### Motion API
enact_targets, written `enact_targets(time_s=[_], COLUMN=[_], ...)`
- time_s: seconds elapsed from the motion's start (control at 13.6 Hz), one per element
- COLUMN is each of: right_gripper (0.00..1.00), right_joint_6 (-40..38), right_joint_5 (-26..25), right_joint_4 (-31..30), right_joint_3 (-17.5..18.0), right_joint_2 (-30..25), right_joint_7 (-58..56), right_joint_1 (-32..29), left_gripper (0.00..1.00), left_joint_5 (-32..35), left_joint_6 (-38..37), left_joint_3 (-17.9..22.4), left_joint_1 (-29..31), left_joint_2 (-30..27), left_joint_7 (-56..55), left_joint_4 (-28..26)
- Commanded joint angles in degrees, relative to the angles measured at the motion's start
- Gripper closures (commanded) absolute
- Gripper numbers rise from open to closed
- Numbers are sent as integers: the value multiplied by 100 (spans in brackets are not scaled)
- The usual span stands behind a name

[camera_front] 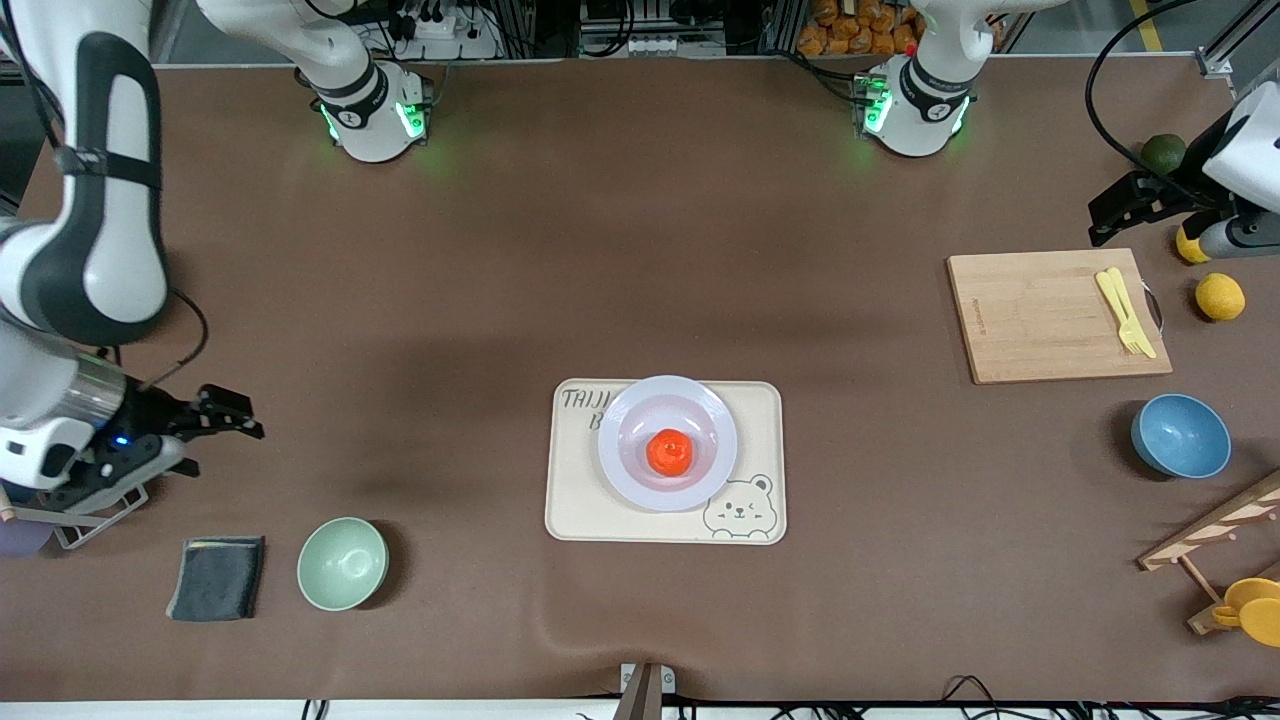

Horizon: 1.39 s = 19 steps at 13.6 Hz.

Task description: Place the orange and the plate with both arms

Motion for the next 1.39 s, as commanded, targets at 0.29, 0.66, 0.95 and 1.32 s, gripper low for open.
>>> enact_targets(time_s=[0.29,0.66,0.95,1.32], right_gripper=[0,0,0,0], right_joint_6=[-1326,-1828,-2328,-2232], right_joint_5=[-1057,-1804,-2168,-2598], right_joint_4=[-202,-369,-537,-572], right_joint_3=[1017,1895,2205,2223], right_joint_2=[-1475,-2319,-2733,-2734], right_joint_7=[1388,3013,3976,3958], right_joint_1=[-1196,-1979,-2164,-2033], left_gripper=[0,0,0,0], left_joint_5=[61,-141,-202,-229], left_joint_6=[-103,-94,-94,-94], left_joint_3=[-44,-44,-36,-35], left_joint_1=[-9,9,18,18], left_joint_2=[-136,-180,-189,-180], left_joint_7=[26,17,8,8], left_joint_4=[-22,-49,-58,-66])
